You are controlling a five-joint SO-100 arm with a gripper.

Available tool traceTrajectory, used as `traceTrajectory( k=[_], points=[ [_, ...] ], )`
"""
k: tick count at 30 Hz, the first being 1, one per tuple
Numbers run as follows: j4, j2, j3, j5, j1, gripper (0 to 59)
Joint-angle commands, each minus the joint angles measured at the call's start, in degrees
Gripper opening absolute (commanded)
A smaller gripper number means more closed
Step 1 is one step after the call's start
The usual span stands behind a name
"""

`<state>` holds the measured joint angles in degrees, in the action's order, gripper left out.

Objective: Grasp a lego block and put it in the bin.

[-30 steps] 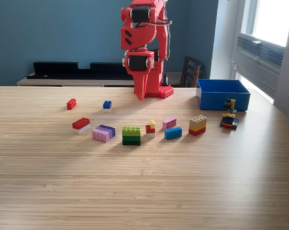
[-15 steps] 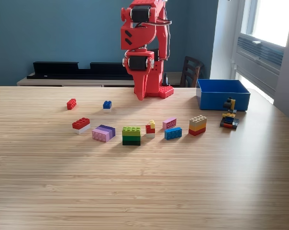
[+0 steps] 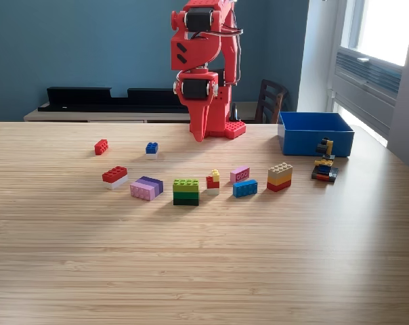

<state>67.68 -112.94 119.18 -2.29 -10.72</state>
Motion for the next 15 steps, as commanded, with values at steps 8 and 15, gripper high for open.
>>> traceTrajectory(
  k=[8,15],
  points=[
    [-0.4,-3.2,-1.5,0.1,-0.6,0.0],
    [-0.4,-3.2,-0.8,0.1,-0.6,0.0]
  ],
)
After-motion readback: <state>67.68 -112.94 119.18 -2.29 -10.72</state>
